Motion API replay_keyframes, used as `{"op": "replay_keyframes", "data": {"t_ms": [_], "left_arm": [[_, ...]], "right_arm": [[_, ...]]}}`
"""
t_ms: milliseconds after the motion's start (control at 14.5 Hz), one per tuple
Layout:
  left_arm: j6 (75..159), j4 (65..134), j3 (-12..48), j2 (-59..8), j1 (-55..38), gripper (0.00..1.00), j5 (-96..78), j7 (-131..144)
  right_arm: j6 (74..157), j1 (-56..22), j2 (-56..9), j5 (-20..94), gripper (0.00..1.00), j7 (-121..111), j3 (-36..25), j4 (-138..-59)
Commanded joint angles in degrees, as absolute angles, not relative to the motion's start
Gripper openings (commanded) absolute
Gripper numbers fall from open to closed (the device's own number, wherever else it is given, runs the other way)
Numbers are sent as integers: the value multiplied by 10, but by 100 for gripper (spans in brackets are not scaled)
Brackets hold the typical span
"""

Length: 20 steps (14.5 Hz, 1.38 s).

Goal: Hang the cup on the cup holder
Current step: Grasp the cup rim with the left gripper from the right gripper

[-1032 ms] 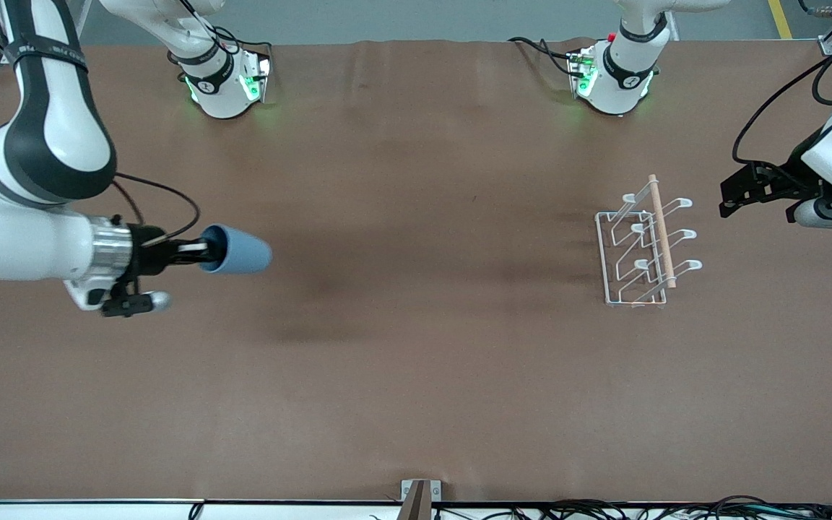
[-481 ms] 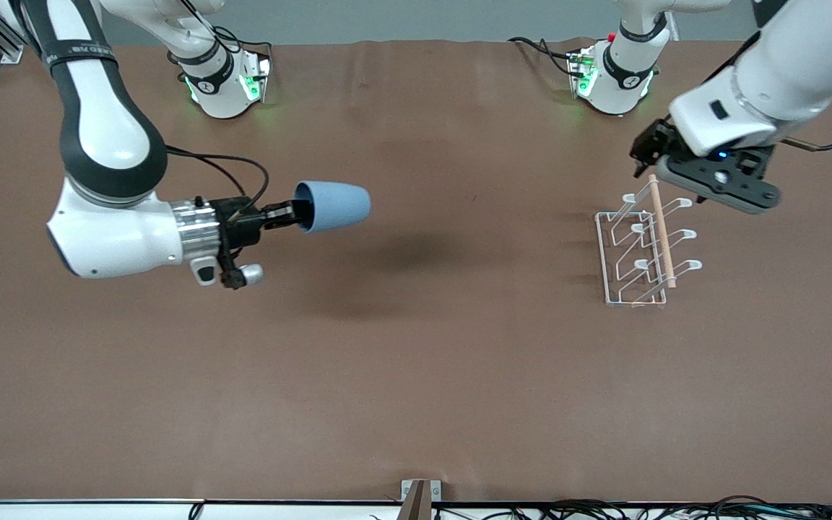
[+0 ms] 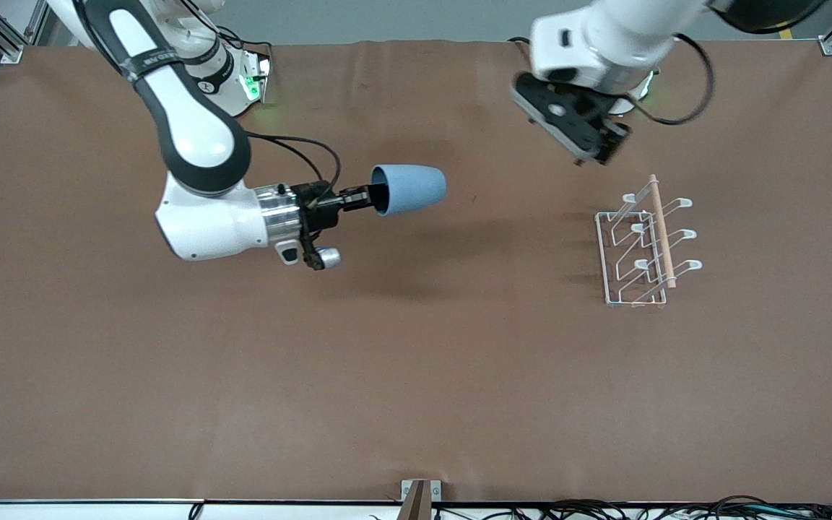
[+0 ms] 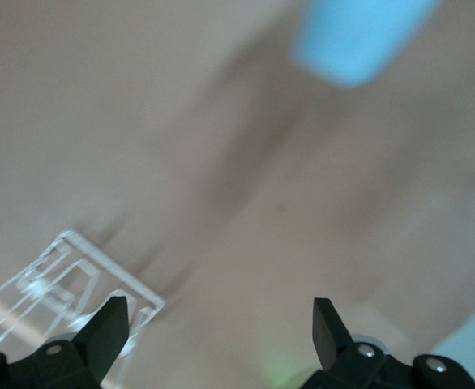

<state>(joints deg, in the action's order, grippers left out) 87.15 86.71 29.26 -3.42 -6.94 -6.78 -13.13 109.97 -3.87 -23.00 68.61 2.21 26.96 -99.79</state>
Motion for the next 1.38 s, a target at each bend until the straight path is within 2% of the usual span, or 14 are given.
{"op": "replay_keyframes", "data": {"t_ms": [0,413,825,1169,1238,1307], "left_arm": [[861,846,311,-72,-67,100,-118,-138],[989,838,320,-166,-105,100,-120,-145],[1035,816,322,-211,-132,100,-122,-216],[1107,817,323,-237,-149,98,-139,-229],[1117,819,327,-244,-151,87,-143,-244],[1126,821,330,-248,-151,69,-146,-275]], "right_arm": [[1109,-35,-227,704,1,27,279,-1007],[1110,-38,-226,704,1,27,280,-1015],[1108,-41,-224,704,2,27,280,-1022],[1108,-42,-222,704,2,27,281,-1023],[1108,-42,-222,704,2,27,281,-1023],[1108,-43,-222,704,2,27,281,-1023]]}}
